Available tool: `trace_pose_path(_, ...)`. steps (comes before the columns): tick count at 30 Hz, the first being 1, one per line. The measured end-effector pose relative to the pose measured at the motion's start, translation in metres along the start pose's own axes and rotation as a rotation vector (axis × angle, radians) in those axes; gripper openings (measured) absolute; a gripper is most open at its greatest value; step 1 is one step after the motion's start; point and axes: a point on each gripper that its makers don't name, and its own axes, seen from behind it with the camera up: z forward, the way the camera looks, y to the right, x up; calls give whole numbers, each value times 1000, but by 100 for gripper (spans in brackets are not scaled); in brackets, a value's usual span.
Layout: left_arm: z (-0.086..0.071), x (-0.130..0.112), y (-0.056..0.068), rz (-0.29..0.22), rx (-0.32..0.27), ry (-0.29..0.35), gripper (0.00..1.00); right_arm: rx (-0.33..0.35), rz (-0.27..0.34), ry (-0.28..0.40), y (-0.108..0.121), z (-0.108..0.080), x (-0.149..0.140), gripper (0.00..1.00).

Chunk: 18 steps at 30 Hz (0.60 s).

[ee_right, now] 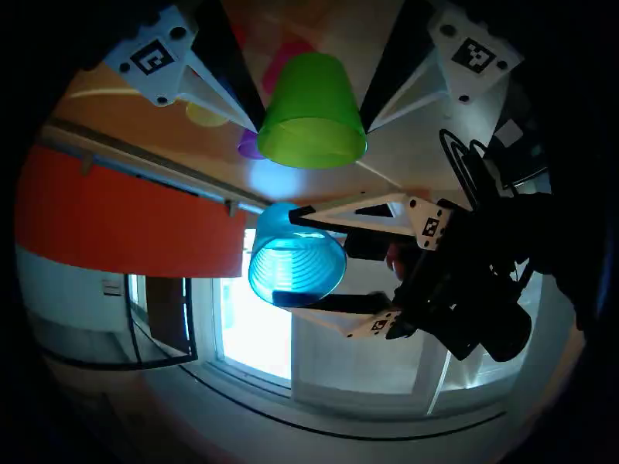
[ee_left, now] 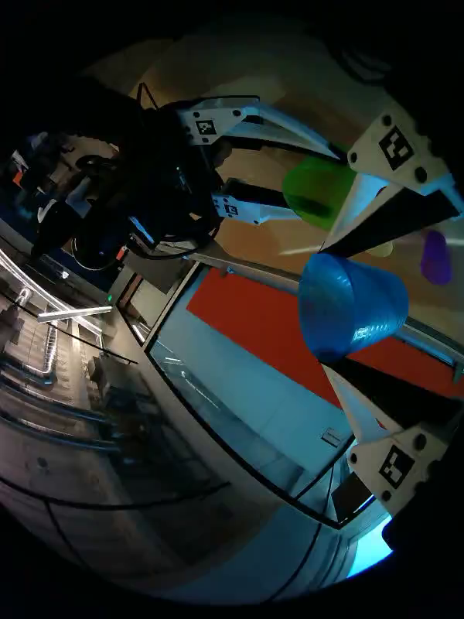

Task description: Pour water

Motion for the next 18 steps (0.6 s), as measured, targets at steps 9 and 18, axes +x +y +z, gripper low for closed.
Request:
trace_pose_path(9, 1, 0, -1, 15, 2, -1, 87, -2, -5, 3, 1, -1, 4, 88)
trace_pose_path(18, 1, 2, -2, 25, 5, 1, 87, -3, -7, 7, 1, -2, 6, 88)
